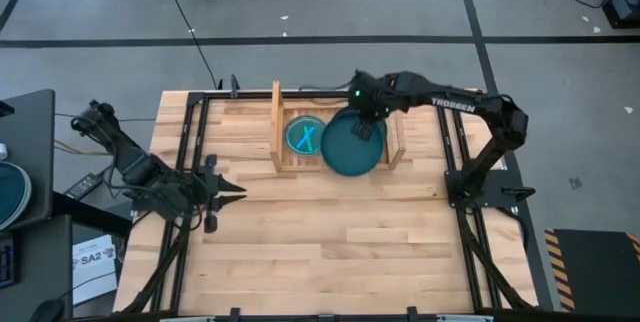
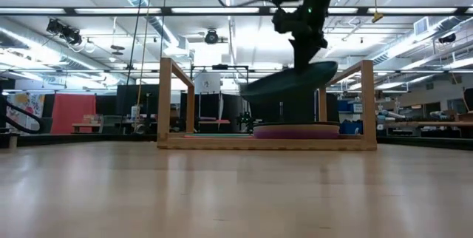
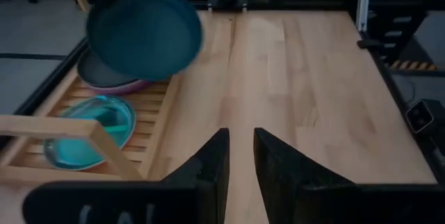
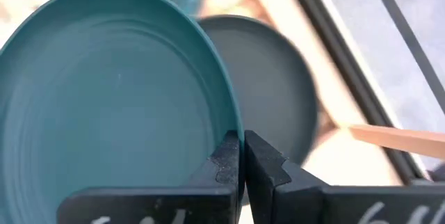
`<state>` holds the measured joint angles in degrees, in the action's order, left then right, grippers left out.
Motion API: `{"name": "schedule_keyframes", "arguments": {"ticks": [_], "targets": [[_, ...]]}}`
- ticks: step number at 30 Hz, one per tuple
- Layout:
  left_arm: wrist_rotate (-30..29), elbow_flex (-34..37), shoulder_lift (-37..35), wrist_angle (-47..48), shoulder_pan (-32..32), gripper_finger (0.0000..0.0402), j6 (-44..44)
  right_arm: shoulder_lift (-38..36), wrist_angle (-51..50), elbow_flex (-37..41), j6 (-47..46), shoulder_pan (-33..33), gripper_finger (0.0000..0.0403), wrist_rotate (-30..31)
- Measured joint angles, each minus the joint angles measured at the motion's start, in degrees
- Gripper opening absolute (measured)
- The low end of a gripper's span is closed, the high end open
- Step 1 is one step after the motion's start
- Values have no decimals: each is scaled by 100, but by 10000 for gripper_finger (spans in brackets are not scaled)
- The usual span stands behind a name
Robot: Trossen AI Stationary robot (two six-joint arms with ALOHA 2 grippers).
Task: Place and stack plates onto a shelf
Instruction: Stack the large black plate on top of the large black plate on the shelf
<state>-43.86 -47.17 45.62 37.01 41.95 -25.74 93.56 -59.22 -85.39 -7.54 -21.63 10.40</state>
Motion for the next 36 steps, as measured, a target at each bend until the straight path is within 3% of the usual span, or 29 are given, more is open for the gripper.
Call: {"name": "schedule_keyframes", "arguments": {"ticks": [5, 12, 26, 36], "targets": [[-4, 505, -295, -530, -2, 73, 48, 0, 139, 13, 439, -669, 13, -163], [-4, 572, -332, -845, -2, 73, 372, 0, 443, 13, 685, -1267, 13, -211], [-2, 572, -329, -940, -2, 73, 435, 9, 1341, 818, 907, -1379, 14, -167], [-2, 572, -327, -937, -2, 73, 435, 7, 1400, 1147, 912, -1471, 17, -152]]}}
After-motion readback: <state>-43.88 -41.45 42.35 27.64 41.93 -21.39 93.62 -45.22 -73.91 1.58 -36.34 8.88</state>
